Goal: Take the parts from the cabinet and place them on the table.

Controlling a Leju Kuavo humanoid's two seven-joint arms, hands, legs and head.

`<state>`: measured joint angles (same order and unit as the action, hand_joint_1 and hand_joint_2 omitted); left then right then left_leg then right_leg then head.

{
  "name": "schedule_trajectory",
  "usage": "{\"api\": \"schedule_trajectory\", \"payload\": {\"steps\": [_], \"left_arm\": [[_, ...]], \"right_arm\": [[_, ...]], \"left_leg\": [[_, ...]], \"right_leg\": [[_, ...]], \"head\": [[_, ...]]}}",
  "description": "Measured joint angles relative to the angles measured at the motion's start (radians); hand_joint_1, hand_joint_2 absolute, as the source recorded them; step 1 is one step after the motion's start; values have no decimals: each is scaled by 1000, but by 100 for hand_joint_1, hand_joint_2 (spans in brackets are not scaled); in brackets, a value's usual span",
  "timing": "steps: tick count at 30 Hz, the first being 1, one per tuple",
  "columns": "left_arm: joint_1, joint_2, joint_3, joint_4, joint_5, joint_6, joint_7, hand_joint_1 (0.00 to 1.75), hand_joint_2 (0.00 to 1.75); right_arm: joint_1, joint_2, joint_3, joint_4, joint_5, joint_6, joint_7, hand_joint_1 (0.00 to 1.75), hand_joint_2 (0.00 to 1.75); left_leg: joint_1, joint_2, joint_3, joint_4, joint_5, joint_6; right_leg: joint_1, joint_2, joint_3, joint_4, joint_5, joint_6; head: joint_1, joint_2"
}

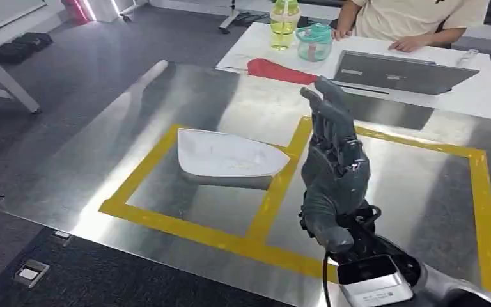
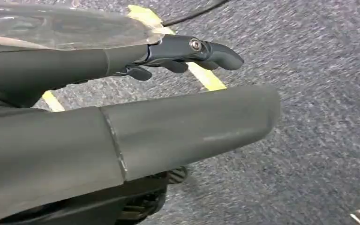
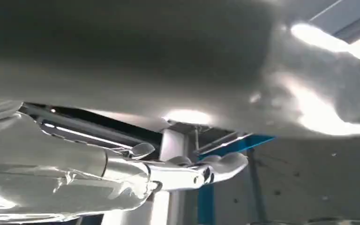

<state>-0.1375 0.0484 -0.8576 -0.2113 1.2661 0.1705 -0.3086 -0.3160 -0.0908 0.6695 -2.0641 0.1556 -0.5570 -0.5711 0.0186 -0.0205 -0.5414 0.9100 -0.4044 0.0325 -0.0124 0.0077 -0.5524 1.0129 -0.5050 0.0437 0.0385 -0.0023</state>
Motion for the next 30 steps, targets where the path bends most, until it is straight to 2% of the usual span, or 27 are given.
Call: {"api": "schedule_trajectory", "payload": {"steps": [2, 3, 4, 5, 7, 8, 9, 10, 11, 12, 13, 14, 15, 17, 18, 19, 20, 21, 23, 24, 25, 26, 27, 28, 29, 30], "left_arm": [[-2, 0, 0, 0, -2, -2, 5, 0, 0], [-2, -1, 0, 0, -2, -3, 8, 0, 0], [-1, -2, 0, 0, -2, -4, 13, 0, 0], [-1, -3, 0, 0, -2, -5, 14, 0, 0], [-1, -5, 0, 0, -2, -9, 14, 0, 0], [-1, -5, 0, 0, -2, -9, 14, 0, 0], [-2, -1, 0, 0, -2, -9, 14, 0, 0], [-3, -1, 0, 0, -2, -9, 14, 0, 0], [-3, -1, 0, 0, -2, -9, 14, 0, 0], [-2, -1, 0, 0, -2, -9, 14, 0, 0], [-2, 0, 0, 0, -2, -9, 14, 0, 0], [-3, -1, 0, 0, -2, -9, 15, 0, 0], [-3, -1, 0, 0, -2, -11, 18, 0, 0], [-6, -3, 0, 0, -2, -11, 20, 0, 0], [-6, -3, 0, 0, -2, -11, 20, 0, 0], [-5, -3, 0, 0, -1, -11, 21, 0, 0], [-3, -3, 0, 0, 2, -11, 23, 0, 0], [-3, -3, 0, 0, 4, -11, 24, 0, 0], [-4, -1, 0, 0, 9, -11, 24, 0, 0], [-6, 2, 0, 0, 11, -11, 23, 0, 0], [-8, 0, 0, 0, 11, -11, 21, 0, 0], [-7, 0, 0, 0, 11, -11, 21, 0, 0], [-6, 0, 0, 0, 12, -11, 21, 0, 0], [-3, 0, 0, 0, 14, -11, 21, 0, 0], [-2, -2, 0, 0, 15, -11, 21, 0, 0], [-3, -1, 0, 0, 16, -11, 21, 0, 0]], "right_arm": [[5, -4, 0, -1, 5, -1, 5, 0, 0], [7, -5, 0, -1, 6, -2, 6, 0, 0], [8, -5, 0, -1, 8, -2, 9, 0, 0], [8, -5, 0, -1, 8, -2, 10, 0, 0], [7, -8, -1, -1, 9, -2, 11, 0, 0], [7, -8, -1, -3, 9, -2, 11, 0, 0], [8, -9, 0, -4, 9, -2, 11, 0, 0], [7, -9, 0, -8, 9, -2, 11, 0, 0], [8, -10, -2, -8, 9, -2, 11, 0, 0], [8, -11, -2, -8, 9, -2, 11, 0, 0], [7, -11, -2, -9, 10, -2, 11, 0, 0], [6, -11, -2, -9, 10, -2, 12, 0, 0], [5, -11, -3, -10, 10, -1, 13, 0, 0], [5, -11, -3, -11, 10, -1, 15, 0, 0], [5, -11, -3, -11, 10, -1, 16, 0, 0], [5, -11, -3, -11, 10, 1, 18, 0, 0], [5, -11, -3, -11, 5, 3, 21, 0, 0], [4, -11, -3, -11, -2, 8, 21, 0, 0], [-2, -11, -3, -11, -9, 12, 16, 0, 0], [-4, -11, -3, -11, -12, 14, 14, 0, 0], [-5, -11, -4, -11, -13, 15, 13, 0, 0], [-4, -11, -4, -11, -15, 16, 13, 0, 0], [-5, -11, -4, -11, -15, 17, 13, 0, 0], [-7, -11, -5, -11, -16, 17, 12, 0, 0], [-7, -11, -5, -11, -19, 17, 11, 0, 0], [-10, -11, -5, -11, -21, 17, 11, 0, 0]], "left_leg": [[-1, 0, -1, 0, 0, 0], [-1, 0, -1, 0, 0, 0], [1, 0, -1, 1, -1, -1], [3, -1, -1, 3, -2, -3], [11, -6, -1, 15, -8, -14], [12, -7, -4, 26, -14, -24], [4, -10, -9, 35, -16, -33], [4, -11, -12, 36, -12, -36], [7, -11, -12, 35, -10, -40], [10, -11, -11, 29, -6, -47], [11, -12, -13, 31, -4, -50], [13, -2, -22, 52, -27, -50], [12, 5, -48, 112, -73, -50], [12, 11, -122, 283, -163, -53], [11, 12, -152, 358, -193, -52], [10, 12, -160, 386, -198, -50], [6, 12, -138, 358, -179, -42], [2, 12, -93, 281, -144, -32], [-13, 14, 26, 82, -77, -7], [-23, 20, 51, 24, -83, 0], [-24, 22, 48, 26, -70, -10], [-26, 20, 45, 27, -68, -12], [-28, 18, 43, 27, -65, -11], [-23, 18, 42, 18, -54, -6], [-16, 23, 42, 9, -45, -7], [-16, 23, 34, 8, -37, 1]], "right_leg": [[-3, 0, -84, 182, -84, 7], [-6, 0, -114, 245, -103, 11], [-8, -1, -119, 254, -93, 13], [-11, -1, -100, 213, -62, 16], [-21, -1, -2, 20, 36, 24], [-27, 2, 35, -64, 47, 31], [-17, 12, 34, -60, 47, 20], [-18, 13, 30, -55, 49, 7], [-15, 13, 27, -54, 50, 2], [-11, 13, 25, -50, 51, -7], [-14, 11, 23, -55, 57, -17], [-16, 6, 23, -59, 62, -26], [-15, 4, 18, -61, 67, -33], [-9, -3, 6, -60, 73, -41], [-5, -6, -1, -60, 77, -44], [0, -8, -5, -59, 80, -45], [4, -8, -10, -60, 84, -46], [7, -9, -14, -60, 88, -45], [9, -9, -17, -60, 95, -43], [14, -10, -20, -58, 98, -39], [14, -11, -22, -58, 102, -35], [12, -14, -24, -57, 105, -30], [10, -15, -23, -61, 110, -24], [12, -15, -24, -62, 115, -18], [8, -13, -30, -51, 102, -15], [10, -10, -47, -10, 53, -12]], "head": [[9, 0], [10, 0], [11, 0], [13, 0], [20, 0], [24, 0], [29, 0], [23, 0], [13, 0], [11, 0], [9, 0], [4, 0], [-6, 0], [-13, 0], [-14, 0], [-14, 0], [-14, 0], [-14, 0], [-14, 0], [-14, 0], [-11, 0], [-12, 0], [-12, 0], [-11, 0], [-12, 0], [-10, 0]]}}
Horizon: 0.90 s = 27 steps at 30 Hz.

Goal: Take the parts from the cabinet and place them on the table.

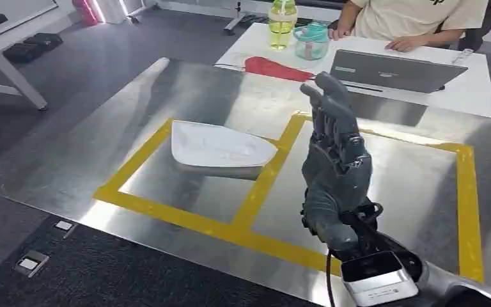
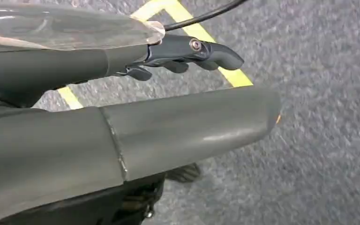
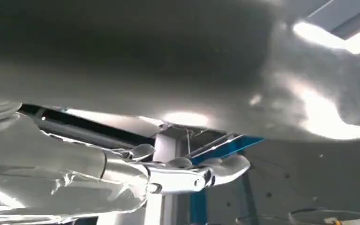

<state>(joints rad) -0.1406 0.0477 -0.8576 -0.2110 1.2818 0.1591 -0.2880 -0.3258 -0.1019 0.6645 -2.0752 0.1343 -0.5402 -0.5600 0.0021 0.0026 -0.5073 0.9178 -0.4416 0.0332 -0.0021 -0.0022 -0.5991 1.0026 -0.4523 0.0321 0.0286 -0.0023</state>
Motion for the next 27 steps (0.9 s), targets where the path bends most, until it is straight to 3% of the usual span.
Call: {"api": "schedule_trajectory", "payload": {"steps": [2, 3, 4, 5, 6, 8, 9, 10, 11, 13, 14, 15, 17, 18, 19, 20, 21, 23, 24, 25, 27], "left_arm": [[1, 1, 0, 0, 1, 0, 0, 0, 0], [2, 1, 0, 0, 1, 0, 0, 0, 0], [2, 0, 0, 0, 1, 0, 0, 0, 0], [2, 0, 0, 0, 1, 0, 0, 0, 0], [3, -1, 0, 0, 1, 0, 0, 0, 0], [3, -2, 0, 0, 1, 0, 0, 0, 0], [3, -2, 0, 0, 2, 0, 0, 0, 0], [2, -2, 0, 0, 3, 0, 0, 0, 0], [2, -2, 0, 0, 2, 0, 0, 0, 0], [3, -2, 0, 0, 3, 0, 0, 0, 0], [3, 0, 0, 0, 3, 1, 0, 0, 0], [3, 0, 1, 0, 3, 2, -1, 0, 0], [3, -1, 1, 0, 3, 2, -2, 0, 0], [3, -1, 1, 0, 4, 2, -2, 0, 0], [3, -1, 1, 0, 5, 2, -3, 0, 0], [3, -1, 1, 0, 6, 2, -4, 0, 0], [3, -1, 1, 0, 6, 2, -5, 0, 0], [2, 0, 1, 0, 6, 1, -6, 0, 0], [0, 0, 1, 0, 6, 1, -7, 0, 0], [-2, 1, 1, 0, 6, 1, -8, 0, 0], [-5, 1, 1, 0, 6, 0, -8, 0, 0]], "right_arm": [[0, 0, -1, 1, -1, 1, -2, 0, 0], [0, 0, -1, 2, -1, 1, -3, 0, 0], [0, 0, -1, 3, -1, 1, -3, 0, 0], [0, 0, -1, 3, -1, 1, -3, 0, 0], [0, 0, -1, 3, -1, 1, -3, 0, 0], [-2, 0, -1, 3, -2, 2, -3, 0, 0], [-6, 0, -1, 4, -2, 3, -4, 0, 0], [-6, 0, -1, 3, -4, 3, -5, 0, 0], [-8, 0, -1, 4, -4, 3, -6, 0, 0], [-8, 0, -2, 6, -5, 3, -6, 0, 0], [-9, 0, -2, 8, -6, 4, -6, 0, 0], [-13, 0, -2, 9, -9, 6, -6, 0, 0], [-14, 0, -2, 12, -12, 11, -8, 0, 0], [-14, 0, -2, 13, -13, 14, -8, 0, 0], [-14, 0, -2, 15, -15, 15, -9, 0, 0], [-13, 0, -2, 17, -17, 18, -9, 0, 0], [-14, 0, -2, 18, -19, 20, -10, 0, 0], [-14, 0, -2, 21, -19, 21, -12, 0, 0], [-14, 0, -2, 21, -19, 23, -12, 0, 0], [-14, 0, -2, 22, -19, 23, -13, 0, 0], [-15, 0, -2, 22, -19, 23, -13, 0, 0]], "left_leg": [[0, 1, -18, 2, 10, 5], [-1, 1, -27, 3, 16, 5], [-1, 1, -37, 7, 21, 3], [-1, 0, -46, 10, 26, 2], [0, -1, -56, 16, 29, -1], [2, -3, -69, 28, 33, -6], [0, -4, -75, 33, 36, -12], [-1, -4, -78, 33, 42, -20], [-1, -5, -77, 35, 45, -25], [0, -5, -84, 34, 57, -38], [-1, -7, -90, 41, 53, -42], [2, -7, -104, 71, 15, -47], [5, -7, -159, 218, -97, -54], [5, -7, -184, 296, -140, -57], [6, -7, -199, 357, -160, -59], [6, -7, -192, 368, -150, -59], [6, -7, -162, 334, -121, -57], [5, -6, -52, 174, -59, -49], [5, -6, 16, 79, -52, -43], [-2, -7, 60, 13, -59, -39], [-7, -9, 49, 5, -52, -29]], "right_leg": [[-3, 0, -54, 162, -106, 7], [-4, 0, -76, 237, -141, 10], [-5, 0, -82, 278, -156, 14], [-7, 0, -66, 269, -146, 15], [-9, 0, -21, 208, -114, 16], [-11, 0, 106, 7, -44, 15], [-11, 2, 140, -62, -66, 12], [-3, 8, 131, -47, -39, 3], [-4, 8, 125, -46, -40, 1], [-3, 8, 118, -48, -39, -14], [-12, 3, 112, -57, -26, -24], [-11, 0, 104, -56, -18, -29], [-10, -1, 83, -56, -2, -38], [-9, -2, 72, -56, 5, -39], [-8, -3, 59, -55, 14, -39], [-7, -3, 49, -55, 22, -38], [-7, -3, 39, -54, 29, -36], [-7, -3, 24, -54, 43, -31], [-7, -3, 24, -53, 49, -27], [-1, -2, 17, -50, 53, -23], [-5, -5, 16, -54, 68, -9]], "head": [[12, 0], [13, 0], [14, 0], [17, 0], [21, 0], [30, 0], [33, 0], [29, 0], [29, 0], [26, 0], [23, 0], [19, 0], [1, 0], [0, 0], [-1, 0], [-1, 0], [-2, 0], [-2, 0], [-3, 0], [-3, 0], [1, 0]]}}
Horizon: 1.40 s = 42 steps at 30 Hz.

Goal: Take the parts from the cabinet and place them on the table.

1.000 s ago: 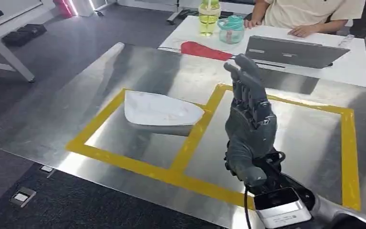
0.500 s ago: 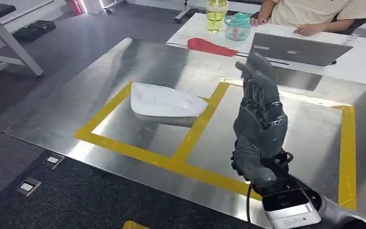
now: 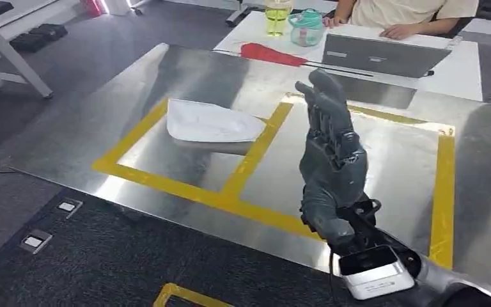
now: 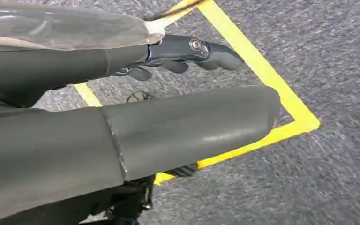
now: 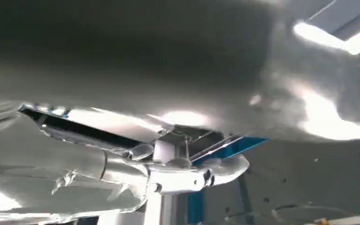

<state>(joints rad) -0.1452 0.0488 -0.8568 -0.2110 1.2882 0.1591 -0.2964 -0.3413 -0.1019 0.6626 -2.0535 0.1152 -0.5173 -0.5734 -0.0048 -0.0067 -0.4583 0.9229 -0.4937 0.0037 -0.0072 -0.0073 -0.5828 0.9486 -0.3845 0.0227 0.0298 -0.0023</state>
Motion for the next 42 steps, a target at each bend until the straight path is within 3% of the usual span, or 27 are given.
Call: {"api": "schedule_trajectory", "payload": {"steps": [2, 3, 4, 6, 7, 8, 9, 11, 12, 13, 16, 17, 18, 19, 21, 22, 23, 24, 25, 27, 28, 29, 31, 32, 34, 37, 42], "left_arm": [[3, 0, 0, 0, 2, 0, 0, 0, 0], [2, -1, 0, 0, 3, 0, 0, 0, 0], [1, 1, 0, 0, 3, 0, 0, 0, 0], [2, 3, 0, 0, 3, 0, 0, 0, 0], [3, 3, 0, 0, 3, 0, 0, 0, 0], [4, 3, 0, 0, 3, 0, 0, 0, 0], [5, 3, 0, 0, 3, 0, 0, 0, 0], [5, 2, 0, 0, 3, 0, 0, 0, 0], [5, 2, 0, 0, 3, 0, 0, 0, 0], [4, 0, 0, 0, 3, 0, 0, 0, 0], [3, 0, 0, 0, 3, 0, 0, 0, 0], [4, 1, 0, 0, 3, 0, 0, 0, 0], [3, 3, 0, 0, 3, 0, 0, 0, 0], [3, 3, 0, 0, 3, 0, 0, 0, 0], [3, 2, 0, 0, 0, 3, 0, 0, 0], [3, 2, 0, 0, 0, 6, -1, 0, 0], [3, 2, 0, 0, 0, 10, -3, 0, 0], [3, 2, 0, 0, 0, 11, -3, 0, 0], [3, 2, 0, 0, 0, 11, -3, 0, 0], [2, 3, 0, 0, 0, 12, -4, 0, 0], [-1, 2, 0, 0, 0, 12, -5, 0, 0], [-2, 2, 0, 0, 0, 12, -6, 0, 0], [-2, 1, 0, 0, 1, 12, -7, 0, 0], [0, -1, 0, 0, 3, 12, -7, 0, 0], [4, 1, 0, 0, 3, 13, -7, 0, 0], [5, 1, 0, 0, 4, 14, -7, 0, 0], [5, 0, 0, 0, 5, 15, -7, 0, 0]], "right_arm": [[0, 0, 0, 0, -1, 1, 0, 0, 0], [0, 0, -1, 0, -2, 1, 0, 0, 0], [0, 0, -1, 0, -2, 1, 0, 0, 0], [0, 0, -1, 0, -2, 1, 0, 0, 0], [1, 0, -1, 1, -2, 1, 0, 0, 0], [3, 0, -1, 2, -2, 1, 0, 0, 0], [3, 0, -1, 3, -2, 1, 0, 0, 0], [2, 0, -2, 5, -2, 1, -1, 0, 0], [2, 0, -2, 6, -3, 1, -1, 0, 0], [1, 0, -2, 6, -3, 3, -3, 0, 0], [2, 0, -6, 6, -3, 10, -4, 0, 0], [2, 0, -6, 6, -2, 10, -4, 0, 0], [-1, 0, -6, 7, -2, 11, -4, 0, 0], [-1, 0, -6, 7, -2, 12, -4, 0, 0], [-1, 0, -6, 8, -2, 14, -4, 0, 0], [0, 0, -6, 8, -2, 15, -4, 0, 0], [0, 0, -6, 9, -1, 16, -4, 0, 0], [2, 0, -6, 9, -1, 16, -4, 0, 0], [3, 0, -6, 9, 0, 18, -4, 0, 0], [3, 0, -6, 9, 0, 19, -4, 0, 0], [3, 0, -7, 9, 1, 20, -4, 0, 0], [3, 0, -7, 9, 1, 21, -4, 0, 0], [4, 0, -7, 8, 2, 22, -4, 0, 0], [5, 0, -8, 9, 2, 23, -4, 0, 0], [5, 0, -9, 9, 2, 23, -4, 0, 0], [6, 0, -9, 9, 2, 24, -4, 0, 0], [6, 0, -9, 9, 2, 26, -2, 0, 0]], "left_leg": [[3, 1, -7, -8, 15, 17], [6, 6, -13, -9, 24, 24], [5, 7, -24, -9, 32, 33], [3, 9, -47, -8, 49, 38], [1, 9, -59, -7, 57, 38], [0, 8, -71, -6, 65, 37], [0, 8, -82, -3, 72, 35], [0, 6, -99, 6, 81, 31], [0, 5, -104, 10, 83, 27], [-4, 5, -112, 15, 87, 22], [0, 6, -115, 13, 107, 5], [-5, 5, -117, 12, 112, -3], [0, 4, -126, 27, 92, -7], [0, 4, -148, 71, 42, -12], [8, 4, -210, 235, -65, -22], [11, 4, -236, 316, -95, -27], [14, 4, -246, 361, -92, -31], [19, 4, -232, 354, -63, -34], [23, 4, -195, 301, -25, -35], [29, 6, -65, 97, 31, -36], [28, 6, -8, 12, 18, -36], [21, -1, -10, 1, 22, -24], [25, 0, -16, -9, 19, -19], [23, 1, -16, -8, 19, -20], [17, 1, -18, -7, 22, -13], [12, 1, -22, -6, 27, -4], [11, 1, -24, -4, 27, -2]], "right_leg": [[2, 2, -6, -1, 10, 13], [-4, 6, -16, 19, -23, 15], [-3, 6, -36, 75, -82, 18], [-3, 6, -89, 245, -190, 25], [-3, 5, -105, 314, -215, 28], [-3, 5, -103, 343, -211, 28], [-3, 5, -76, 322, -182, 27], [-2, 6, 34, 162, -109, 20], [-1, 6, 94, 69, -94, 14], [4, 7, 140, -10, -117, 8], [10, 7, 132, -18, -108, -2], [3, 6, 128, -27, -96, -12], [-3, 0, 124, -32, -85, -18], [-3, 1, 112, -33, -77, -27], [-2, 1, 88, -33, -64, -33], [-2, 0, 76, -33, -56, -32], [-2, 0, 67, -32, -49, -31], [-3, 0, 59, -32, -42, -28], [-3, 0, 53, -31, -37, -25], [-5, 1, 46, -26, -30, -17], [-2, 1, 41, -22, -29, -11], [0, 1, 37, -19, -24, -5], [2, 2, 31, -13, -30, 2], [1, 3, 31, -13, -50, -20], [-1, 3, 30, -15, -24, -39], [-5, 3, 32, -22, -10, -19], [-6, 4, 32, -27, -7, -5]], "head": [[4, 0], [0, 0], [6, 0], [13, 0], [16, 0], [18, 0], [20, 0], [27, 0], [33, 0], [38, 0], [36, 0], [33, 0], [27, 0], [21, 0], [7, 0], [6, 0], [4, 0], [2, 0], [1, 0], [0, 0], [-2, 0], [-1, 0], [5, 0], [13, 0], [20, 0], [22, 0], [27, 0]]}}
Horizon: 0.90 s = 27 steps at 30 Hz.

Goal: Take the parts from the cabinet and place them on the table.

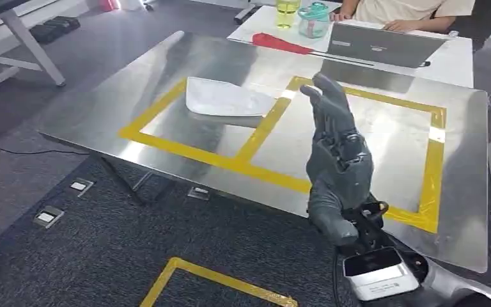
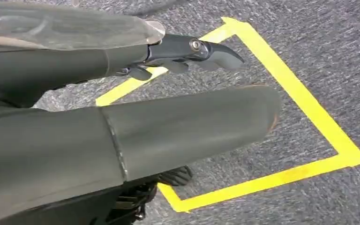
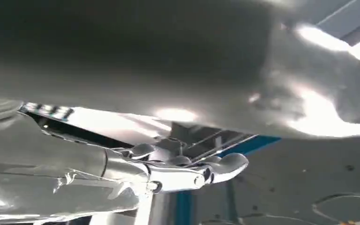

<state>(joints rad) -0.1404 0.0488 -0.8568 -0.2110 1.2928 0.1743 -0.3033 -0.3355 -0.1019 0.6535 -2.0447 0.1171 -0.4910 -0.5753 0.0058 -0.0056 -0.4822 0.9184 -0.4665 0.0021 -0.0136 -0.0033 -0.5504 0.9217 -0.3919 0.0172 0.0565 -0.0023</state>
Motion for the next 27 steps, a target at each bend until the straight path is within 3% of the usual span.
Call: {"api": "schedule_trajectory", "payload": {"steps": [3, 14, 15, 19, 20, 21, 22, 24, 25, 26, 27], "left_arm": [[0, 0, 0, 0, 2, 3, 0, 0, 0], [1, 0, 0, 0, 2, 3, 0, 0, 0], [1, 2, 0, 0, 2, 3, 0, 0, 0], [1, 5, 0, 0, -2, 3, 3, 0, 0], [0, 5, 0, 0, -2, 2, 4, 0, 0], [0, 3, 0, 0, -3, 2, 4, 0, 0], [0, 3, 0, 0, -5, 2, 5, 0, 0], [1, 5, 0, 0, -5, 2, 5, 0, 0], [1, 5, 0, 0, -5, 2, 5, 0, 0], [1, 5, 0, 0, -5, 2, 5, 0, 0], [2, 5, 0, 0, -5, 2, 5, 0, 0]], "right_arm": [[0, 0, 0, 0, 0, 5, 2, 0, 0], [9, 0, -3, 0, -2, 7, 23, 0, 0], [12, 0, -5, 0, -4, 7, 27, 0, 0], [22, 0, -6, 0, -8, 8, 30, 0, 0], [22, 0, -7, -1, -8, 8, 30, 0, 0], [25, 0, -9, 0, -8, 8, 30, 0, 0], [26, 0, -13, 0, -8, 8, 30, 0, 0], [34, 0, -15, 0, -8, 8, 30, 0, 0], [40, 0, -16, 0, -8, 8, 31, 0, 0], [44, 0, -17, 0, -9, 8, 31, 0, 0], [44, 0, -18, 0, -9, 8, 31, 0, 0]], "left_leg": [[-1, 0, 0, 1, -1, 2], [1, 0, 0, -1, -1, 2], [-4, 0, -4, 6, -4, 6], [-5, -1, -7, 5, -1, 12], [5, -1, 3, -13, 8, 21], [7, 3, 9, -23, 13, 25], [8, 5, 11, -26, 16, 28], [6, 6, 10, -26, 15, 28], [6, 6, 10, -25, 14, 27], [7, 5, 11, -24, 12, 24], [9, 2, 12, -22, 10, 20]], "right_leg": [[-2, 0, 0, 0, -2, 15], [1, 0, -2, 2, -4, 19], [-5, -1, -2, -1, -2, 22], [-6, -1, -2, -3, 3, 31], [-1, -1, -4, -2, 0, 36], [-4, 1, -11, 21, -19, 35], [-4, 1, -41, 87, -60, 34], [-6, 2, -123, 264, -137, 37], [-6, 2, -159, 339, -158, 39], [-7, 2, -168, 351, -150, 39], [-8, 2, -150, 308, -117, 39]], "head": [[-2, 0], [-12, 0], [-13, 0], [-17, 0], [-16, 0], [-14, 0], [-8, 0], [2, 0], [1, 0], [2, 0], [4, 0]]}}
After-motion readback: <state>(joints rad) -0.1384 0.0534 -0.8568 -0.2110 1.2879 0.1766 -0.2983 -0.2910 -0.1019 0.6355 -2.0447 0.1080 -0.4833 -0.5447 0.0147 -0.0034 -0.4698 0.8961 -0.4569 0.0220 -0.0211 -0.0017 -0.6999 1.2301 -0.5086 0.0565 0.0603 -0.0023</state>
